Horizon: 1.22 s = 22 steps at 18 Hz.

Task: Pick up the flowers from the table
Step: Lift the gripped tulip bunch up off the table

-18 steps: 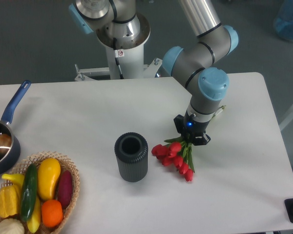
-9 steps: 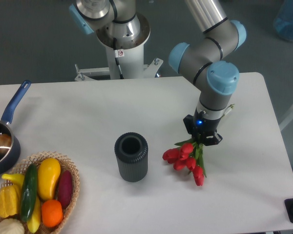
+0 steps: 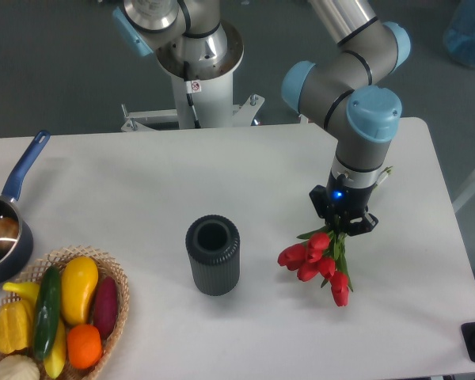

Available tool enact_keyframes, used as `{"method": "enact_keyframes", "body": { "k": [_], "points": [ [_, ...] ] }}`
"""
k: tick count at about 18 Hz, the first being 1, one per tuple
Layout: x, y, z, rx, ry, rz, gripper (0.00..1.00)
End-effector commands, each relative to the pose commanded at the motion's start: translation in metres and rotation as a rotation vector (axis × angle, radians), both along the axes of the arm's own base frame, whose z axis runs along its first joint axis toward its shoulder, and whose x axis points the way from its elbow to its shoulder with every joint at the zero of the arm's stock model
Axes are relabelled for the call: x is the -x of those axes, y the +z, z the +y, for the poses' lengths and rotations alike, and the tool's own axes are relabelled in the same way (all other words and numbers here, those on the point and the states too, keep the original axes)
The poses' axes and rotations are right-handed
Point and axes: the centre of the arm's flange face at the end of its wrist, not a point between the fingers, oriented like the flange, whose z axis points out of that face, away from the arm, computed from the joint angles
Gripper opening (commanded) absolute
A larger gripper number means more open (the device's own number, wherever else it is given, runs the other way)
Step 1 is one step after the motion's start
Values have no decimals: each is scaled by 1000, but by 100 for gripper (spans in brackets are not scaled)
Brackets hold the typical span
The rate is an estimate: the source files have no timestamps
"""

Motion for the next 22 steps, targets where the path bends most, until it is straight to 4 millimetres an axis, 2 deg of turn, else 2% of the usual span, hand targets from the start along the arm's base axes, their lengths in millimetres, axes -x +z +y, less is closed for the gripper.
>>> {"method": "enact_keyframes", "body": {
  "k": [3,11,22],
  "points": [
    [9,21,3,-17,5,39,8],
    [19,44,4,31,11,48,14],
    [24,61,3,29,10,70,16]
  ]
}}
